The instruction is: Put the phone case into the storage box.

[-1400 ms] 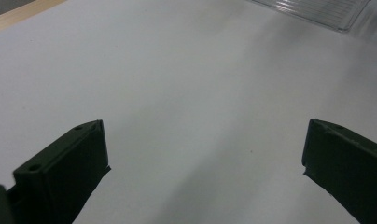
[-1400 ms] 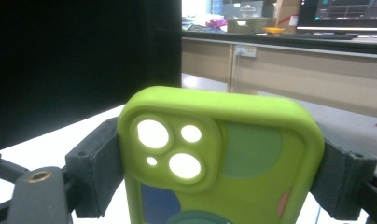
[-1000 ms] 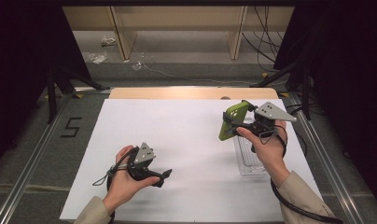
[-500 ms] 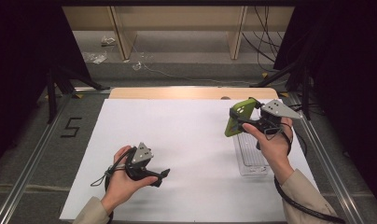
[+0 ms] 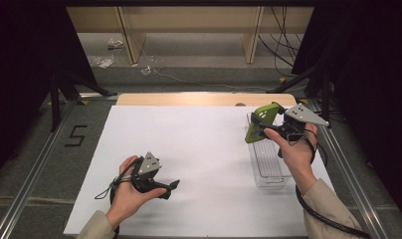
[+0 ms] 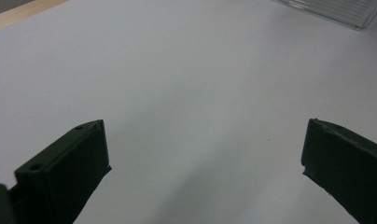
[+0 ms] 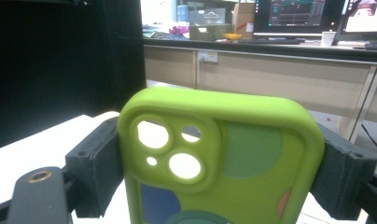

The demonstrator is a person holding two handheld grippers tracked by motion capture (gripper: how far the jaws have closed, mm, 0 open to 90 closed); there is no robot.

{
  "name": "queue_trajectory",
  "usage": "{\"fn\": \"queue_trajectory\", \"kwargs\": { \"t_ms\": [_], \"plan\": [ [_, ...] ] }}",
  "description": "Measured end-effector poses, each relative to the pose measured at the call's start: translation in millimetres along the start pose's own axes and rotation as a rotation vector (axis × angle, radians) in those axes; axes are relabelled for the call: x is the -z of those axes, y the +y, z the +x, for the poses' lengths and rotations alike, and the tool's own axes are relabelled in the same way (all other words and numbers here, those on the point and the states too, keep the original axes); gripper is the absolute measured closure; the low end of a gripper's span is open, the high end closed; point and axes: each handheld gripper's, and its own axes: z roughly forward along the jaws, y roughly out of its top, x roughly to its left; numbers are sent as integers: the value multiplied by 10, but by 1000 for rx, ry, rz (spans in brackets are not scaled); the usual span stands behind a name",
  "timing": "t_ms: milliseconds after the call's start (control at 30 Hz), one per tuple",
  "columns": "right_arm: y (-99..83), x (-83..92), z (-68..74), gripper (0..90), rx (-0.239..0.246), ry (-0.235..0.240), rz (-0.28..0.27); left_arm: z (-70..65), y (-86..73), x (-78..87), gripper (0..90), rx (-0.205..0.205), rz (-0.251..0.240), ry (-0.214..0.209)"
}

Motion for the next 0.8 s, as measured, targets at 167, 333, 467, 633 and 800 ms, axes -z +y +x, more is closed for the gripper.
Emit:
{"fn": "queue_trajectory", "kwargs": {
  "t_ms": [167,333,467,633,800],
  "plan": [
    [-9,4,-37,170,-5,-13,5,15,-9,15,3,1,-7,-4],
    [-14,7,-74,170,-8,-24,5,36,-24,20,4,2,-11,-2],
    [-21,6,-98,170,-9,-32,6,49,-33,26,4,7,-13,2],
    [-29,8,-125,170,-10,-43,10,56,-43,29,4,6,-11,3],
    [-31,6,-143,170,-11,-50,11,57,-46,31,4,5,-11,3]
  ]
}}
